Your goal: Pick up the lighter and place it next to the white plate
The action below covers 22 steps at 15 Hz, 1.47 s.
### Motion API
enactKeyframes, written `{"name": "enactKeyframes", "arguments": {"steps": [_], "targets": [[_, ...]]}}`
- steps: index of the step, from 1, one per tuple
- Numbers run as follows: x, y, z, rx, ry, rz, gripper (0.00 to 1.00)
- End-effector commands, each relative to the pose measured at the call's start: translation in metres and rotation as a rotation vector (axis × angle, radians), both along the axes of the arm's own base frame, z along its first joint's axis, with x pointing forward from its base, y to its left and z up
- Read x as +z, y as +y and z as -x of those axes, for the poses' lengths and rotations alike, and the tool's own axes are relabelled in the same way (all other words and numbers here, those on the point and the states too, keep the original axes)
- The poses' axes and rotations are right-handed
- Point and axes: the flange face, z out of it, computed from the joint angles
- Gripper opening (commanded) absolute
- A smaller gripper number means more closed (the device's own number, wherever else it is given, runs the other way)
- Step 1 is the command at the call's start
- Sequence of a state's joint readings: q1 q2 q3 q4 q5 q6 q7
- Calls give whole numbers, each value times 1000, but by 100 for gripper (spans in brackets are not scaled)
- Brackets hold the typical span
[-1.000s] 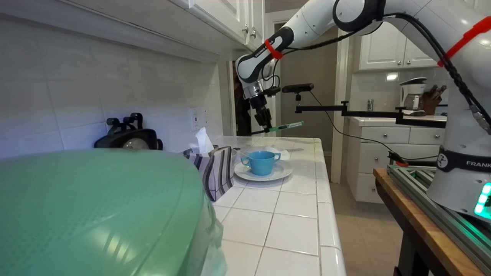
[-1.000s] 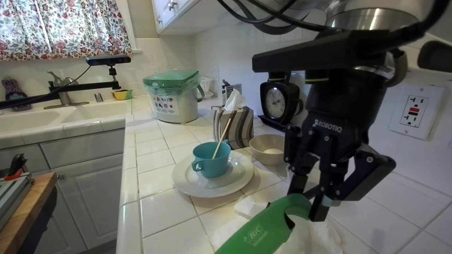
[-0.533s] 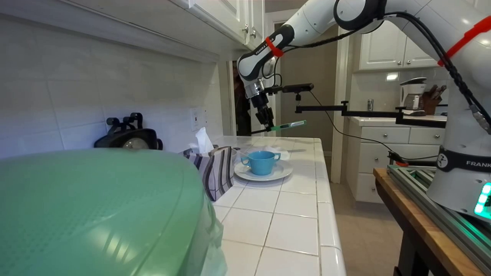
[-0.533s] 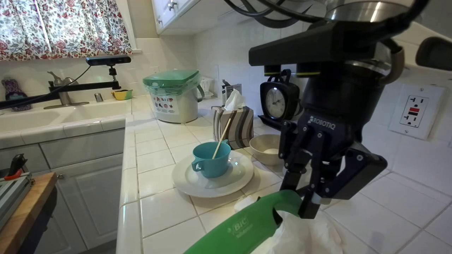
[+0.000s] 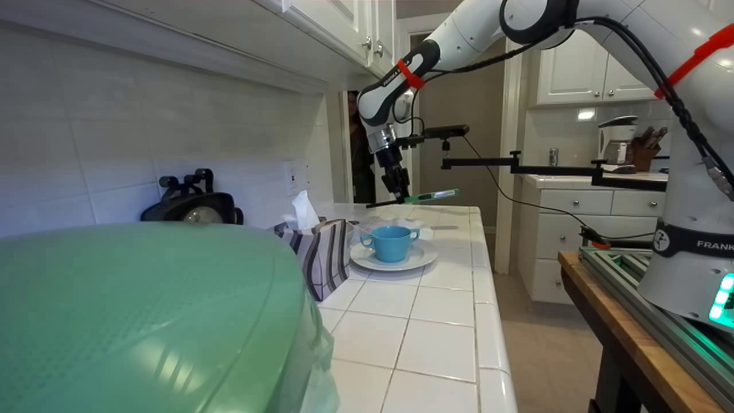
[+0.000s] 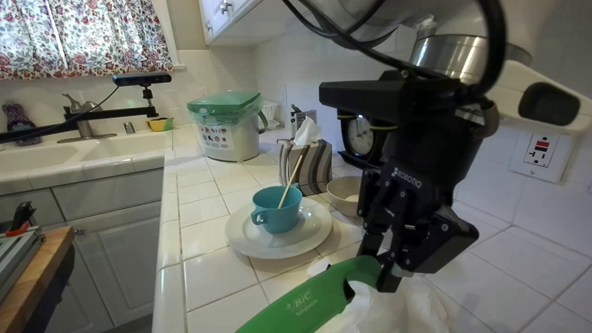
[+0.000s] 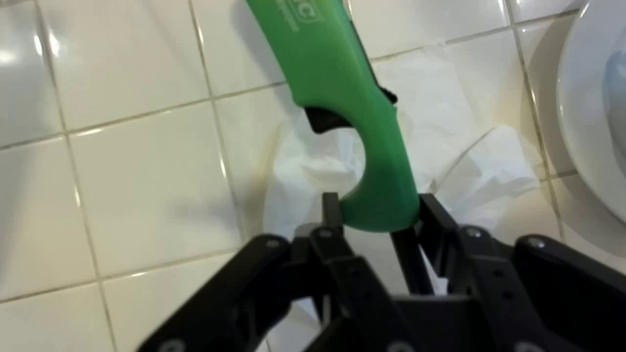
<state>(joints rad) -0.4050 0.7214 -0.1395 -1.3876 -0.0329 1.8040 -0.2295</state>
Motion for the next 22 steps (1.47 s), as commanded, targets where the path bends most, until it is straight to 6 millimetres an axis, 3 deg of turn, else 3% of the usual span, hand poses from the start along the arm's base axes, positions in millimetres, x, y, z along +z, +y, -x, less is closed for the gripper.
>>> {"name": "enactKeyframes", "arguments": {"steps": [1,12,22], "targets": [[-1,7,3,-60,-63,-5,17],[-31,42,-5,-141,-135,51,17],[-32,52,-11,-251,-111,67,17]]}}
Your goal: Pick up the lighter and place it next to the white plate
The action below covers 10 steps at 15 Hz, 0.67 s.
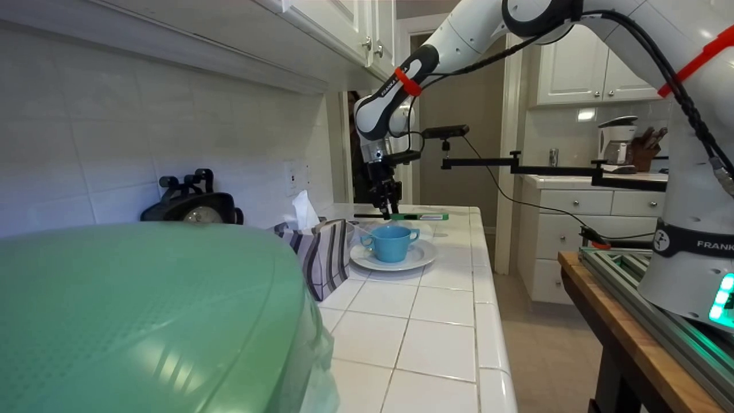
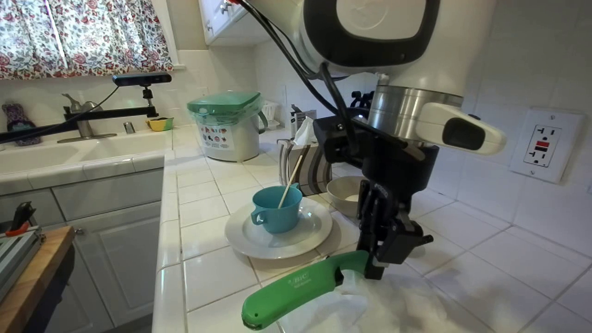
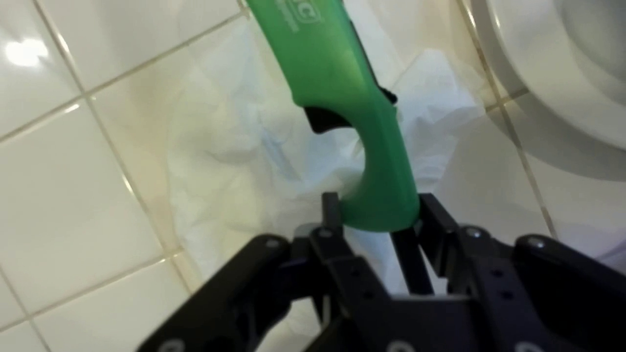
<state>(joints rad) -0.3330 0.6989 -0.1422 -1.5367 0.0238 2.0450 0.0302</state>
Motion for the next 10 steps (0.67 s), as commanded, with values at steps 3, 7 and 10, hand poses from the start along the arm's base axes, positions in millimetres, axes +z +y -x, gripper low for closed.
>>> {"name": "enactKeyframes", "arguments": {"steps": [3,7,10], "targets": [[-3,15,3,-55,16,-37,17],[-9,26,0,-63,23,-56,17],[-15,32,-2,-81,25,-64,17]]}}
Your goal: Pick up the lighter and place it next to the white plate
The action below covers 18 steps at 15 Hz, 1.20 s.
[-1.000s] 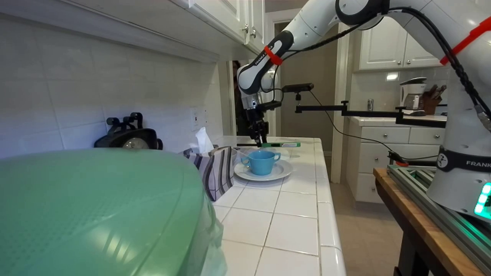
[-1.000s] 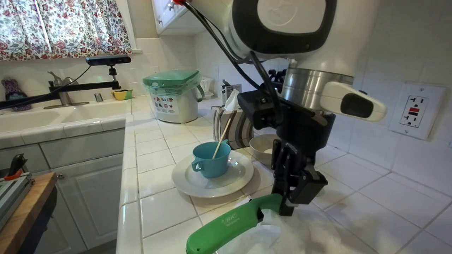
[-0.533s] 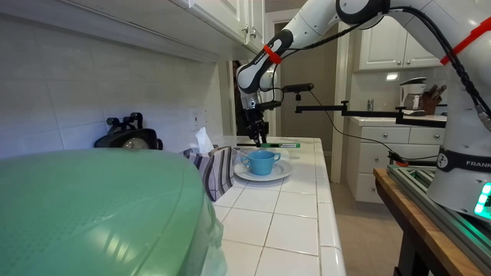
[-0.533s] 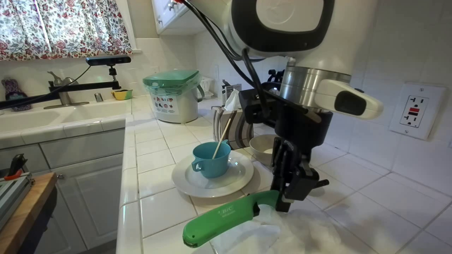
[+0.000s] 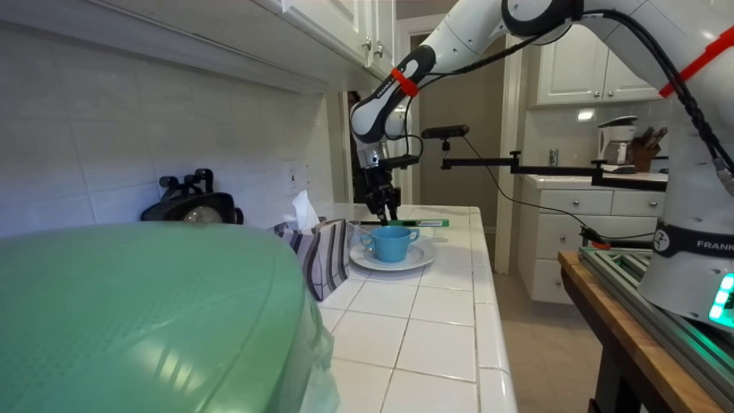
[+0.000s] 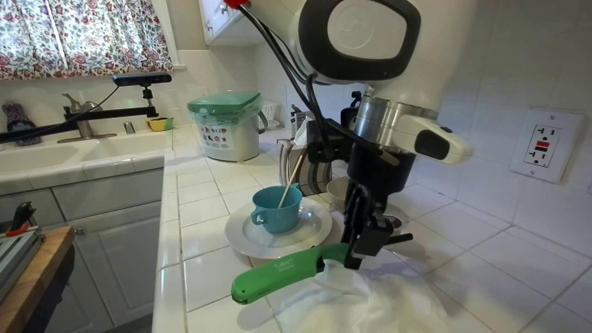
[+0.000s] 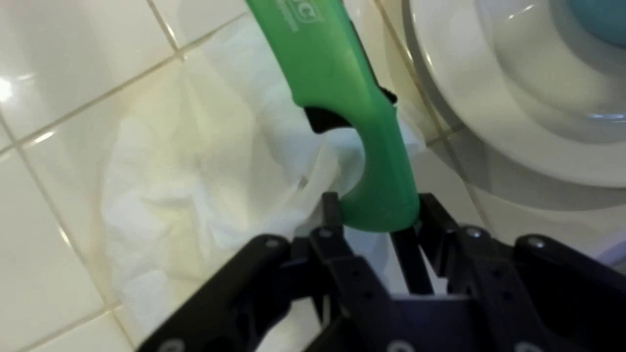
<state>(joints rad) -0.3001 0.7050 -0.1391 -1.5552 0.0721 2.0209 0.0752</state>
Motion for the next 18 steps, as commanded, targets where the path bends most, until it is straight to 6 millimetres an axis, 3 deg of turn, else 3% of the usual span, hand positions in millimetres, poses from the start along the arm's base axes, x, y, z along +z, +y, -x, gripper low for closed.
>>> {"name": "enactKeyframes", "arguments": {"steps": [1,7,18], "targets": [[-3,7,0,-45,1,-22,17],[-10,16,-3,-60,-7,-31,17],[-23,14,-5,-37,-43,-14,17]]}}
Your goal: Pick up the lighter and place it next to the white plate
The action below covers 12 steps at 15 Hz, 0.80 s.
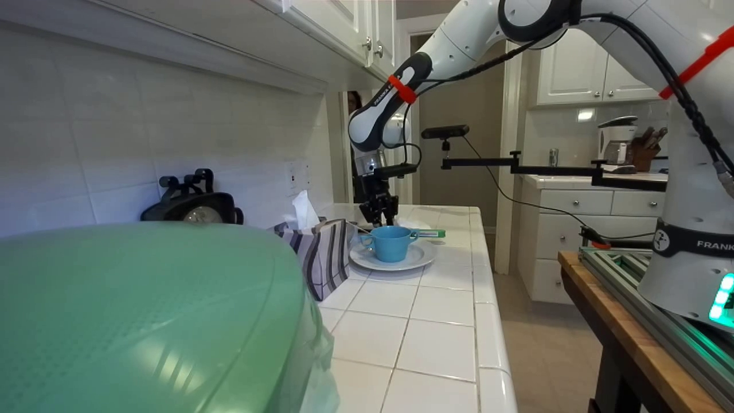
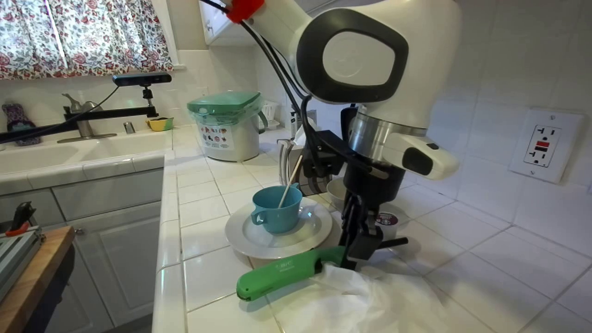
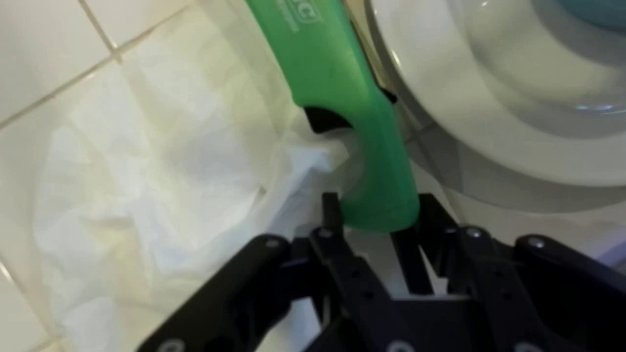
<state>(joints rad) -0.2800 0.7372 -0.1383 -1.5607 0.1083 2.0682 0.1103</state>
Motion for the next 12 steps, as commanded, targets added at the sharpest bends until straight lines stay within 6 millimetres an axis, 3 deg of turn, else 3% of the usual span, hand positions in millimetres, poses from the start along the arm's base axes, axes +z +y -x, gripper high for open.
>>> {"name": "enactKeyframes", "arguments": {"steps": [1,8,9,10,12], "targets": [[-2,0,0,1,-33,-2,17],[-8,3,-1,31,-64,22,17],[-7,3,-1,35,-68,29,67],[-6,3,-1,41,-72,34,69],[-2,2,1,58,-78,38,83]]}}
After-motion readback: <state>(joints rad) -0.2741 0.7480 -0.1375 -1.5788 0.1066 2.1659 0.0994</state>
